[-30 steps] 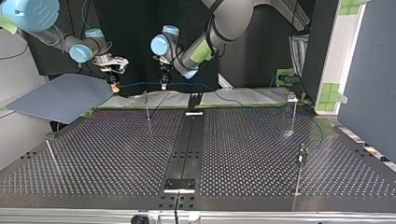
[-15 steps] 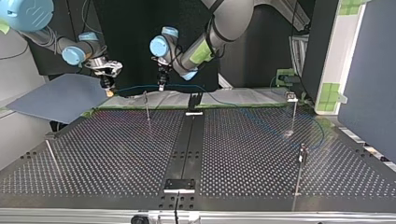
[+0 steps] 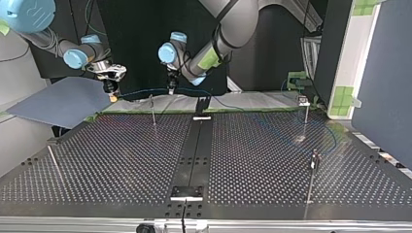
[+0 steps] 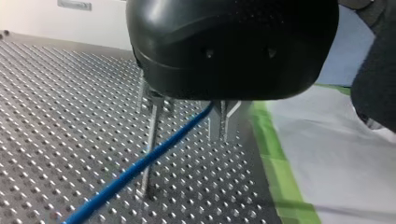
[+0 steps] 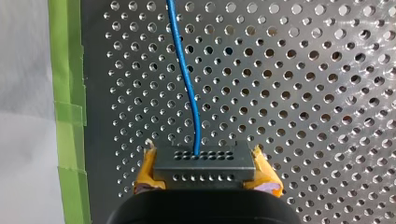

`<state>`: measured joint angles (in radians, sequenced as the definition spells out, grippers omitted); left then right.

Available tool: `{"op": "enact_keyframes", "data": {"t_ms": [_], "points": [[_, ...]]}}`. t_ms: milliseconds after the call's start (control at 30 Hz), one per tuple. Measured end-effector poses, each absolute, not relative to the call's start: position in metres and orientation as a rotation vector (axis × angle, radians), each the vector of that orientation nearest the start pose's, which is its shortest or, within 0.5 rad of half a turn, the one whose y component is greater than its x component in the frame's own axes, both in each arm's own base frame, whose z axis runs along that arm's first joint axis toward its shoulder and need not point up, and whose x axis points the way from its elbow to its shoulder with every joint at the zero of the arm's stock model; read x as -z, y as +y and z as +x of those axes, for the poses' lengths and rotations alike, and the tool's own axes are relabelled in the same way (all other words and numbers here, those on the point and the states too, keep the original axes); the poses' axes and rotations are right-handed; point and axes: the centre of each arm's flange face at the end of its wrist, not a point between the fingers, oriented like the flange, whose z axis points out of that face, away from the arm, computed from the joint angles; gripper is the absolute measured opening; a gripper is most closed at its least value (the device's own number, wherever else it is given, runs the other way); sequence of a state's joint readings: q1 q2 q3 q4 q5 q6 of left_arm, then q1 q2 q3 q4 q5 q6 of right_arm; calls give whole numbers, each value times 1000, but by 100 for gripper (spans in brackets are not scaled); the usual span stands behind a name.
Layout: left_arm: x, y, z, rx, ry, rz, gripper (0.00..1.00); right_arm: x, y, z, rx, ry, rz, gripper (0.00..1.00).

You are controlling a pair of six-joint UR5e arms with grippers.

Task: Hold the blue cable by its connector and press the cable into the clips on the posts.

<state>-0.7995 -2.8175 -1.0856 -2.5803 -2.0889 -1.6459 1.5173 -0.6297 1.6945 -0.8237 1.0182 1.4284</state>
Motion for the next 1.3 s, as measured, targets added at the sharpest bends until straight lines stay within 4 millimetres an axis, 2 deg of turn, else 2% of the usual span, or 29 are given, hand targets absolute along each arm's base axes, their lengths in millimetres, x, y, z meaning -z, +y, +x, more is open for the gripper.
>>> {"op": "enact_keyframes", "data": {"t_ms": [300,567,700,933,1300], "points": [[78,-598,486,171,1725,234,7,47,-600,157,-1433,-1008,1772,0],[81,-597,474,113,1768,261,7,47,-601,151,-1431,-1013,1772,0],[73,-597,468,112,1768,264,7,47,-602,149,-1429,-1018,1769,0],[53,-596,479,128,1738,235,7,44,-607,147,-1454,-1018,1763,0],[52,-594,487,149,1735,242,7,43,-609,147,-1461,-1016,1763,0]]}}
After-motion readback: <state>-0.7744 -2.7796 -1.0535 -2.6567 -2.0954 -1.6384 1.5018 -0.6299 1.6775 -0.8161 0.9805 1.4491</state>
